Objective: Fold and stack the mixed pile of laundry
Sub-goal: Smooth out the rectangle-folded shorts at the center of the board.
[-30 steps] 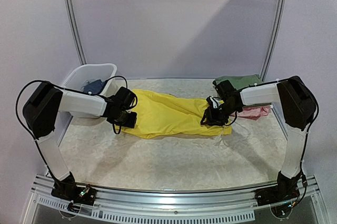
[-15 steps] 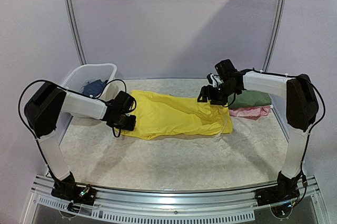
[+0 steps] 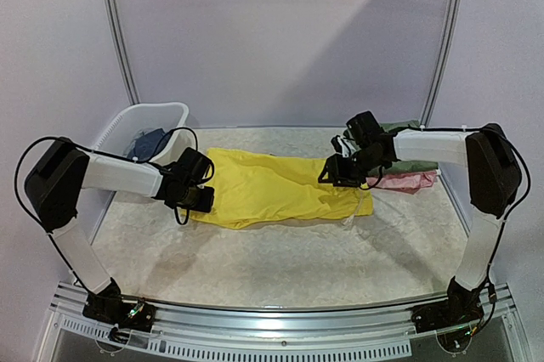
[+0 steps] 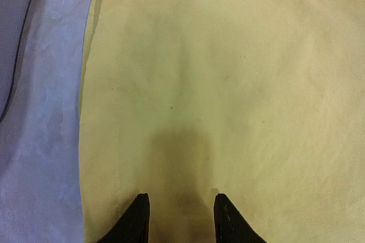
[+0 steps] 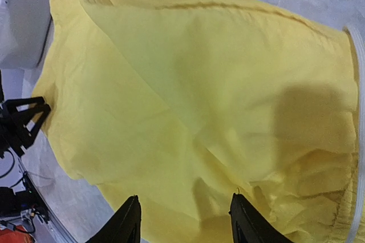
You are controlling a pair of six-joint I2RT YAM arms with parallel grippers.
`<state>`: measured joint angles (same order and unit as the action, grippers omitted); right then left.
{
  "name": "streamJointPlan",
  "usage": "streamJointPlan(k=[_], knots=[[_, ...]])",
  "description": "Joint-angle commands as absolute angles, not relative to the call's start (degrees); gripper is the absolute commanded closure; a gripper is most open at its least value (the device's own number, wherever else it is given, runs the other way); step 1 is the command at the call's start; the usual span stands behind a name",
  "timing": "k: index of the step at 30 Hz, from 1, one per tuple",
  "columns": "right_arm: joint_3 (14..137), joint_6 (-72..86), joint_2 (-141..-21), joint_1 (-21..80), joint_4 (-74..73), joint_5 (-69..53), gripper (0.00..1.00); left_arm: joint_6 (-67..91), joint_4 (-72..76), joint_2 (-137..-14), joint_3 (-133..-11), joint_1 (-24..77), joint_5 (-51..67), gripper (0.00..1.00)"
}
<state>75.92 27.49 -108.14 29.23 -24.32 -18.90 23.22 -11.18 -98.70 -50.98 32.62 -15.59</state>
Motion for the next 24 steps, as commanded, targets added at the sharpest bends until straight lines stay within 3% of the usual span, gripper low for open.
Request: streamJointPlan(k=[1,10,24], knots=[[82.9,27.9,-113.0,29.4,-21.3,-22.1,0.48,23.5,-12.8,-97.2,-50.8,33.5,-17.2,0.61],[97.0,27.4,-128.4,23.6,-27.1,-26.4,0.67,24.0,-14.8,-91.4,-48.3,33.6,-17.7,0.59],[113.1,26.3,-144.6,19.4,-30.6,-31.2,0.63,21.8,-13.2,-93.9,-53.1,33.7,-15.8,0.59]])
